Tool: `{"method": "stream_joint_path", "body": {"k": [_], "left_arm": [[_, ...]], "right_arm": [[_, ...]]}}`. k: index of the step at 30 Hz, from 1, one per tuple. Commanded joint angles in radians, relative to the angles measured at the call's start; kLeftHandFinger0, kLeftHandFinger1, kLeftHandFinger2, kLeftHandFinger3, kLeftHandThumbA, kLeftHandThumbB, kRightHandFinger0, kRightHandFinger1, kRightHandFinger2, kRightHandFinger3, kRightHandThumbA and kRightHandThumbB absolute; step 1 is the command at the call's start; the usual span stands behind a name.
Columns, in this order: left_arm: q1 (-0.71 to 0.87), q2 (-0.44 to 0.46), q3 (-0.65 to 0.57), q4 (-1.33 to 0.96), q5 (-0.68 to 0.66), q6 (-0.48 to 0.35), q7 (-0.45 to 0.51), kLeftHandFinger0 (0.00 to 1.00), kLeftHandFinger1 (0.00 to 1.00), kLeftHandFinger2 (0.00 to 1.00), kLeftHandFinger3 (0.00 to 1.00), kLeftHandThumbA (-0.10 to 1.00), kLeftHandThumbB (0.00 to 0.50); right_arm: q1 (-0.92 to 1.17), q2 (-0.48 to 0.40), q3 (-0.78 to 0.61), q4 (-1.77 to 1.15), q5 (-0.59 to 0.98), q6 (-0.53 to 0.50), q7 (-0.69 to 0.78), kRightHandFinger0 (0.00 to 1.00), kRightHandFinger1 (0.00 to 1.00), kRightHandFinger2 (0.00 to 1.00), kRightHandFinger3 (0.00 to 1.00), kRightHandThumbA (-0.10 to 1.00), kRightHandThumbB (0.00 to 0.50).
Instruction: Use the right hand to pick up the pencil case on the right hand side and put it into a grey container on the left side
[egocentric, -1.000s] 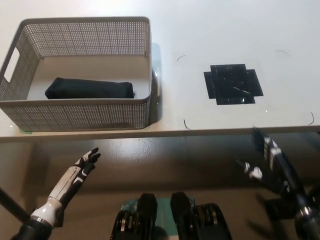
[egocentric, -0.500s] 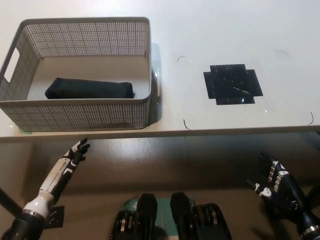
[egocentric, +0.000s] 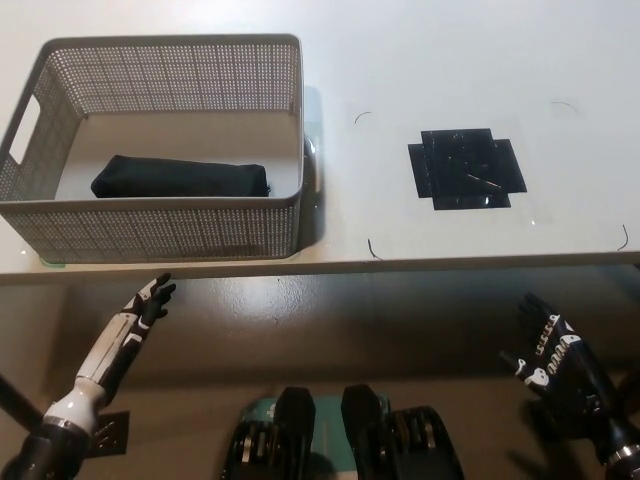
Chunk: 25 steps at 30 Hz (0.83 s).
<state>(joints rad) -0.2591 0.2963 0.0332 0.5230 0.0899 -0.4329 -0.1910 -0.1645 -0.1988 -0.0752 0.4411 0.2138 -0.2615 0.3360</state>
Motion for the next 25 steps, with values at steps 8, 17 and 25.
{"method": "stream_joint_path", "body": {"k": [8, 17, 25], "left_arm": [[-0.018, 0.048, -0.012, -0.065, -0.002, 0.023, -0.018, 1.0, 1.0, 1.0, 1.0, 1.0, 0.423], [-0.008, 0.08, -0.05, -0.104, -0.005, 0.094, -0.064, 1.0, 1.0, 1.0, 1.0, 1.0, 0.421], [-0.008, 0.093, -0.067, -0.113, -0.023, 0.113, -0.099, 0.96, 1.0, 1.0, 1.0, 1.0, 0.415]], "right_arm": [[-0.016, -0.007, -0.006, -0.028, 0.03, -0.058, 0.022, 1.0, 1.0, 1.0, 1.0, 1.0, 0.34], [-0.019, -0.008, -0.001, -0.058, 0.004, -0.043, 0.001, 1.0, 1.0, 1.0, 1.0, 1.0, 0.342], [-0.02, -0.01, 0.003, -0.067, -0.003, -0.039, 0.0, 1.0, 1.0, 1.0, 1.0, 1.0, 0.33]]}}
